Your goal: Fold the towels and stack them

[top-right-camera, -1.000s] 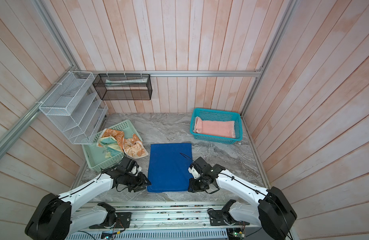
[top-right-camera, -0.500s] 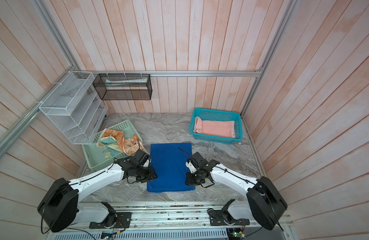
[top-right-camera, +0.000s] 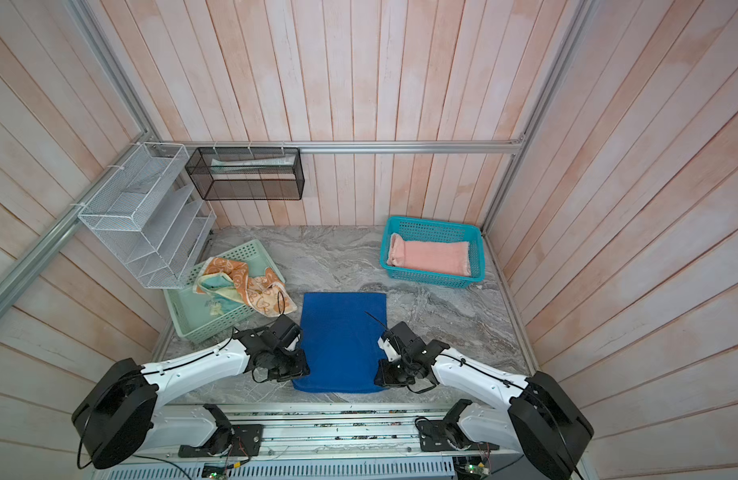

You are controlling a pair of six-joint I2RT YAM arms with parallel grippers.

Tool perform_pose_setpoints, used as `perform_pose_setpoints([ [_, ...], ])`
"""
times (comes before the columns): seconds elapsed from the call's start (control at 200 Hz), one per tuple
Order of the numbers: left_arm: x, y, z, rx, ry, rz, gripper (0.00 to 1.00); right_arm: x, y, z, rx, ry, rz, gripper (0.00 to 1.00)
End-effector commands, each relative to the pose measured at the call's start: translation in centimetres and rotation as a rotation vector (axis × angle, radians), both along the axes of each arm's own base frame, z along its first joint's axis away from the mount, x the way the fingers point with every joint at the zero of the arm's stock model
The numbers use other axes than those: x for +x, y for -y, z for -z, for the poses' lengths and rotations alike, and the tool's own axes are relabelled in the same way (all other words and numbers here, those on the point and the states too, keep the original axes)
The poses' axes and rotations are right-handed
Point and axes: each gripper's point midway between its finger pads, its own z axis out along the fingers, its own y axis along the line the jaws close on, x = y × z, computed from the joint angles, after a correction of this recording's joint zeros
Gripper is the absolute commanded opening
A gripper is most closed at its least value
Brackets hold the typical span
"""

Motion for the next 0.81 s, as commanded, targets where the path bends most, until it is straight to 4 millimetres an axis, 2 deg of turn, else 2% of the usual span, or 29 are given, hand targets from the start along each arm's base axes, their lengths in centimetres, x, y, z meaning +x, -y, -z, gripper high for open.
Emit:
perform_pose_setpoints([
  [0.0,4.4,0.3,-3.6,0.015,0.144,0.006,0.45,5.4,0.8,-4.0,-0.061,0.211,0.044,0.33],
  [0.1,9.5,0.9,-5.8,-0.014,0.254,-0.017,0.47,11.0,2.6,-5.4,-0.077,0.354,0.141,0.35],
  [0.19,14.2,0.8,-6.7,0.001,0.341,-0.060,0.49,15.6,4.3,-5.7,-0.068,0.438,0.265,0.36],
  [0.26,17.4,0.9,-6.9,-0.004,0.391,-0.074,0.49,17.9,4.0,-6.2,-0.008,0.452,0.283,0.36],
  [0.34,20.3,0.4,-6.2,-0.008,0.396,-0.088,0.50,19.5,3.2,-6.3,0.002,0.456,0.238,0.38],
  [0.445,22.7,0.0,-4.0,-0.024,0.363,-0.087,0.51,21.3,2.6,-4.3,-0.039,0.433,0.201,0.39],
  [0.585,25.0,-0.5,-2.5,-0.031,0.355,-0.091,0.52,23.4,2.2,-1.9,-0.068,0.402,0.194,0.40],
  [0.8,26.7,-0.4,-1.2,-0.063,0.343,-0.083,0.53,25.3,2.0,0.6,-0.109,0.375,0.196,0.41],
])
